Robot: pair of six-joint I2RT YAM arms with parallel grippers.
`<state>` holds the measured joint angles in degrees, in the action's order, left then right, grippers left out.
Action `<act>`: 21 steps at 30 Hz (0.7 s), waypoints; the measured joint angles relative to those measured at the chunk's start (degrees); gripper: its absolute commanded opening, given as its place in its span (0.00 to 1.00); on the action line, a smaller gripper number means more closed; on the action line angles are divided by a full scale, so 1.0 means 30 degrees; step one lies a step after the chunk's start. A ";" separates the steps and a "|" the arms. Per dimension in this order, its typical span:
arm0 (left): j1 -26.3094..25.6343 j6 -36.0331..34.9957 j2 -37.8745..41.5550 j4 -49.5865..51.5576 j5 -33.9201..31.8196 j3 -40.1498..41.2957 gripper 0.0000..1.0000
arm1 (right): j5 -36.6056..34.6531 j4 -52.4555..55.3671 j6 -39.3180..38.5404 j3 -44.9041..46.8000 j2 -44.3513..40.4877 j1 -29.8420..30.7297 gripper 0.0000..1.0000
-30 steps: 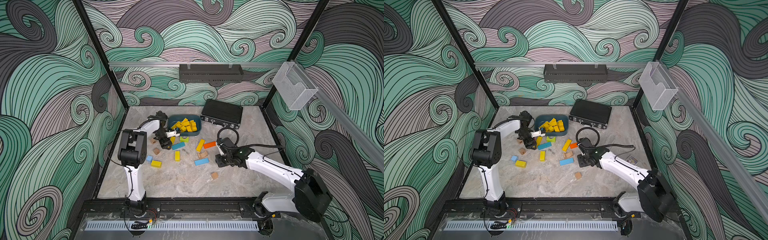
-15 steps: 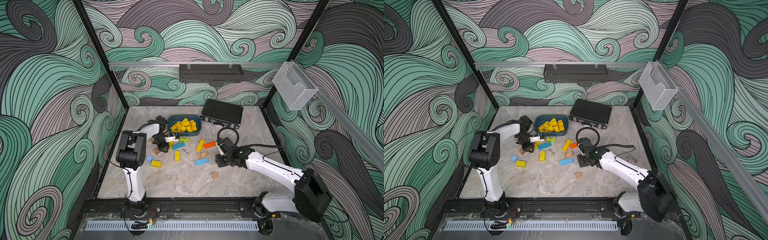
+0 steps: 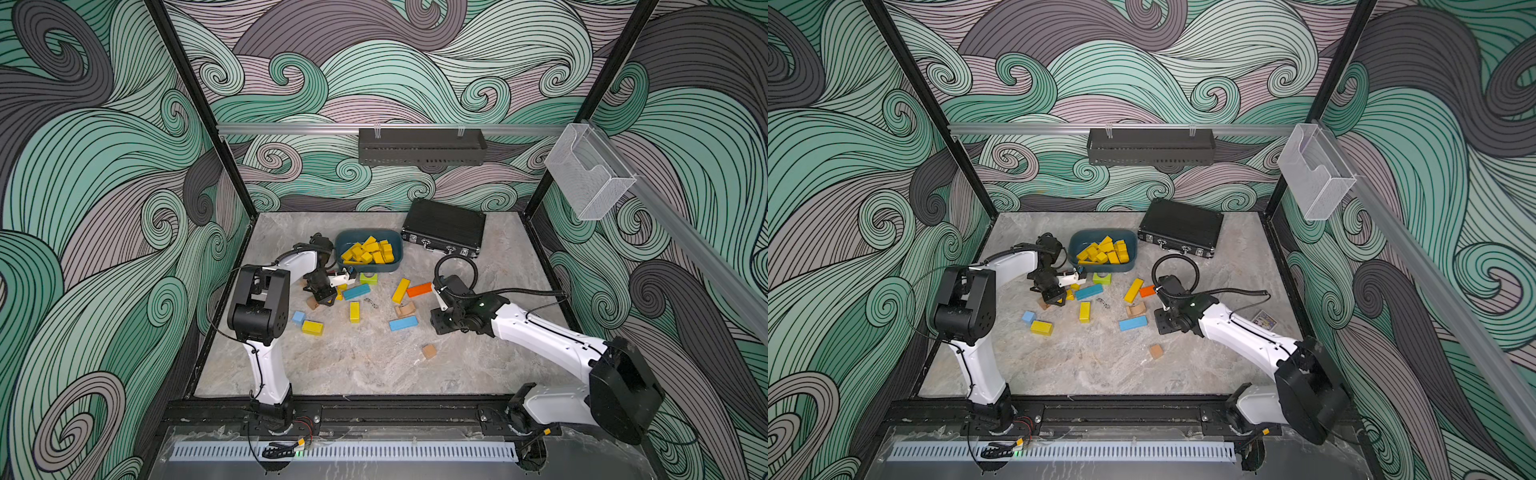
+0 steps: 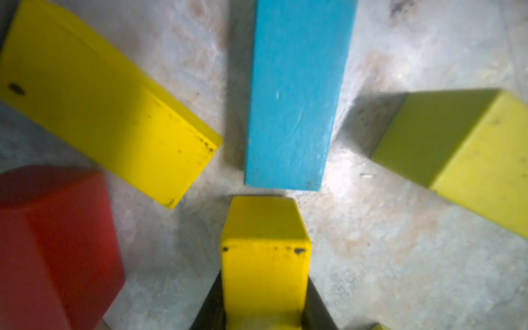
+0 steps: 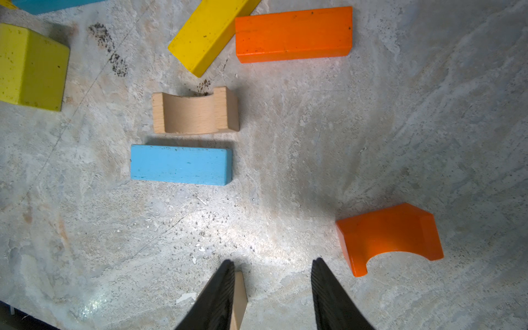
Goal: Pick out the yellow building blocks
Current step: Pick up the building block from the center of the board, then place the building block in the storage box.
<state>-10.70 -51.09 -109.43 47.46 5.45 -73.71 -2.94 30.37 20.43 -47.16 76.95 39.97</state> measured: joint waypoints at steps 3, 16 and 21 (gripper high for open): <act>0.0000 0.0619 0.0933 0.0648 0.0066 -0.0073 0.18 | -0.0007 0.0000 0.0000 -0.0007 -0.0007 0.0000 0.47; 0.0000 0.4386 0.2747 0.3067 0.2113 -0.7264 0.19 | -0.0022 -0.0474 0.0284 -0.0007 -0.0007 0.0000 0.48; -0.0073 0.5676 0.0066 0.2820 0.2586 -1.1300 0.20 | 0.0102 -0.0561 0.0481 -0.0342 0.0248 0.0000 0.48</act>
<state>-10.92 -34.06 -109.23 55.92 13.21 -107.61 -2.63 28.69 21.87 -48.18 77.69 39.97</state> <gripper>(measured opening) 0.304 0.476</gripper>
